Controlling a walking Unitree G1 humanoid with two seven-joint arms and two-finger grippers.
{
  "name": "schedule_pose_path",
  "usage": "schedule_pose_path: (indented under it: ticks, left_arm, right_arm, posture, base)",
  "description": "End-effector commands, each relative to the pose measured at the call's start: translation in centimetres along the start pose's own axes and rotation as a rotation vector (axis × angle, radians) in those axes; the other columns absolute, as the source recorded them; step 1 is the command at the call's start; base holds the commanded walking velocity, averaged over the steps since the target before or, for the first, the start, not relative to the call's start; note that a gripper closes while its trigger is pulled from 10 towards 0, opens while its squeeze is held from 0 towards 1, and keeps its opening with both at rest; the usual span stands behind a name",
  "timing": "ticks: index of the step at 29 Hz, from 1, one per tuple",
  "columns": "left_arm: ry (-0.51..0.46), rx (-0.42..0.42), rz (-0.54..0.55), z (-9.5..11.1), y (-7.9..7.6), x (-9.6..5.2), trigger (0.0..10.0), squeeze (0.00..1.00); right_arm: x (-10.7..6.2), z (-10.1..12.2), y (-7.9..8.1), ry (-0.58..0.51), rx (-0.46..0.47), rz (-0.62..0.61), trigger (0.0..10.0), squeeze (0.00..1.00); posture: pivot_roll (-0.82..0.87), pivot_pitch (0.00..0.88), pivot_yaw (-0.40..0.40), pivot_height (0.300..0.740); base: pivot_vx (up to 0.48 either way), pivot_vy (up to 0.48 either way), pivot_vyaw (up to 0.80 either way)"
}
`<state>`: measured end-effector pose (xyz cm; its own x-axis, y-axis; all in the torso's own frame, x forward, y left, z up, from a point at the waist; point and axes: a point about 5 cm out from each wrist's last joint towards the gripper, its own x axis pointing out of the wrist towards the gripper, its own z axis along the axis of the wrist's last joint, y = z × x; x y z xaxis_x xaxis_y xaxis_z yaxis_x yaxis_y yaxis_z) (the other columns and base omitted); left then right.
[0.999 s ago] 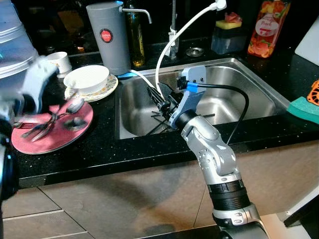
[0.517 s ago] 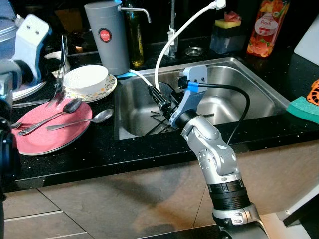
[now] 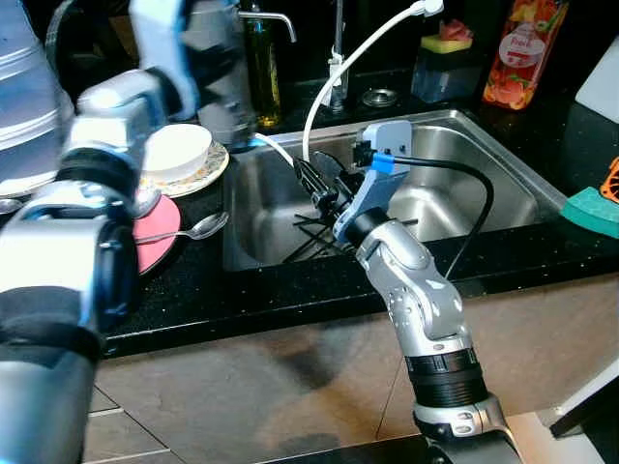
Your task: Kitchen organization
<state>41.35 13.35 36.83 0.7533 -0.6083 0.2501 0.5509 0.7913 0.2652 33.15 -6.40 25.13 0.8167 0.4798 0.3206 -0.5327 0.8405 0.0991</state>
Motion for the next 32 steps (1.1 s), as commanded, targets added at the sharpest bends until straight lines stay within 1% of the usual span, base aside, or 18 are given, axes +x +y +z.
schedule_pose_path:
  ticks: [1, 2, 3, 5, 9, 10, 11, 12, 13, 18, 19, 20, 22, 25, 26, 27, 29, 32]
  left_arm:
    - [0.151, 0.08, 0.019, -2.7, -1.2, 0.4, 10.0, 0.0]
    - [0.242, 0.127, 0.037, -4.3, -1.8, 0.5, 10.0, 0.0]
    - [0.242, 0.127, 0.037, -4.3, -1.8, 0.5, 10.0, 0.0]
    - [0.39, 0.183, 0.004, -7.6, -3.6, 0.4, 10.0, 0.0]
    - [0.46, 0.201, -0.05, -10.1, -5.9, 0.5, 10.0, 0.0]
    - [0.464, 0.223, -0.054, -10.5, -6.3, 0.6, 10.0, 0.18]
    - [0.456, 0.265, -0.058, -10.7, -6.7, 0.7, 10.0, 0.84]
    - [0.456, 0.265, -0.058, -10.7, -6.7, 0.7, 10.0, 0.84]
    - [0.434, 0.319, -0.084, -10.6, -6.9, 0.7, 10.0, 1.0]
    - [0.305, 0.301, -0.091, -8.7, -6.5, 1.2, 10.0, 1.0]
    - [0.246, 0.288, -0.072, -7.3, -5.7, 1.3, 10.0, 0.18]
    - [0.178, 0.282, -0.045, -5.5, -4.5, 1.3, 10.0, 0.0]
    - [0.176, 0.298, -0.041, -5.1, -4.0, 1.1, 10.0, 0.0]
    - [0.199, 0.401, -0.07, -4.0, -2.5, 0.3, 10.0, 0.0]
    - [0.28, 0.472, -0.147, -2.9, 0.2, -1.8, 10.0, 0.0]
    - [0.304, 0.486, -0.172, -2.5, 1.3, -2.7, 10.0, 0.0]
    - [0.317, 0.494, -0.186, -2.2, 1.9, -3.3, 10.0, 0.0]
    - [0.395, 0.504, -0.209, -1.5, 4.6, -6.4, 10.0, 0.0]
  right_arm:
    - [-0.2, -0.1, 0.0, 0.008, 0.0, -0.007, 10.0, 0.0]
    - [-0.3, -0.2, 0.0, 0.009, -0.001, -0.008, 10.0, 0.0]
    - [-0.3, -0.2, 0.0, 0.009, -0.001, -0.008, 10.0, 0.0]
    - [-0.3, -0.2, 0.0, 0.009, -0.003, -0.009, 10.0, 0.0]
    - [-0.4, 0.0, -0.3, 0.006, -0.011, -0.017, 10.0, 0.0]
    - [-0.4, 0.1, -0.4, 0.003, -0.014, -0.024, 10.0, 0.0]
    - [-0.4, 0.3, -0.7, -0.003, -0.017, -0.036, 10.0, 0.0]
    - [-0.4, 0.3, -0.7, -0.003, -0.017, -0.036, 10.0, 0.0]
    - [-0.5, 0.3, -0.8, -0.007, -0.019, -0.051, 10.0, 0.0]
    - [-0.7, 0.4, -1.3, -0.029, -0.011, -0.098, 10.0, 0.0]
    - [-0.8, 0.7, -1.6, -0.049, -0.007, -0.122, 10.0, 0.0]
    - [-0.9, 0.9, -1.9, -0.075, -0.002, -0.153, 10.0, 0.0]
    - [-0.9, 1.0, -2.0, -0.082, -0.001, -0.16, 10.0, 0.0]
    - [-1.0, 1.2, -2.2, -0.093, 0.004, -0.177, 10.0, 0.0]
    - [-1.0, 1.2, -2.4, -0.095, 0.007, -0.189, 10.0, 0.0]
    - [-1.0, 1.2, -2.4, -0.094, 0.009, -0.192, 10.0, 0.0]
    - [-1.0, 1.1, -2.4, -0.093, 0.01, -0.193, 10.0, 0.0]
    - [-1.0, 0.8, -2.4, -0.088, 0.016, -0.2, 10.0, 0.0]
  posture:
    - [-0.02, 0.0, 0.129, 0.74]
    - [-0.03, 0.0, 0.13, 0.74]
    - [-0.03, 0.0, 0.13, 0.74]
    - [-0.04, 0.0, 0.127, 0.74]
    - [-0.05, 0.0, 0.123, 0.74]
    - [-0.05, 0.0, 0.123, 0.74]
    - [-0.05, 0.0, 0.123, 0.74]
    - [-0.05, 0.0, 0.123, 0.74]
    - [-0.06, 0.0, 0.124, 0.74]
    - [-0.06, 0.0, 0.124, 0.74]
    - [-0.05, 0.0, 0.121, 0.74]
    - [-0.04, 0.0, 0.122, 0.74]
    - [-0.04, 0.0, 0.124, 0.74]
    - [-0.04, 0.0, 0.127, 0.74]
    - [-0.02, 0.0, 0.132, 0.74]
    - [-0.01, 0.0, 0.134, 0.74]
    - [-0.01, 0.0, 0.134, 0.74]
    - [0.01, 0.0, 0.139, 0.74]
  base:
    - [0.0, 0.0, 0.0]
    - [0.0, 0.0, 0.0]
    - [0.0, 0.0, 0.0]
    - [0.0, 0.0, 0.0]
    - [0.0, 0.0, 0.0]
    - [0.0, 0.0, 0.0]
    - [0.0, 0.0, 0.0]
    - [0.0, 0.0, 0.0]
    - [0.0, 0.0, 0.0]
    - [0.0, 0.0, 0.0]
    - [0.0, 0.0, 0.0]
    - [0.0, 0.0, 0.0]
    - [0.0, 0.0, 0.0]
    - [0.0, 0.0, 0.0]
    - [0.0, 0.0, 0.0]
    - [0.0, 0.0, 0.0]
    - [0.0, 0.0, 0.0]
    - [0.0, 0.0, 0.0]
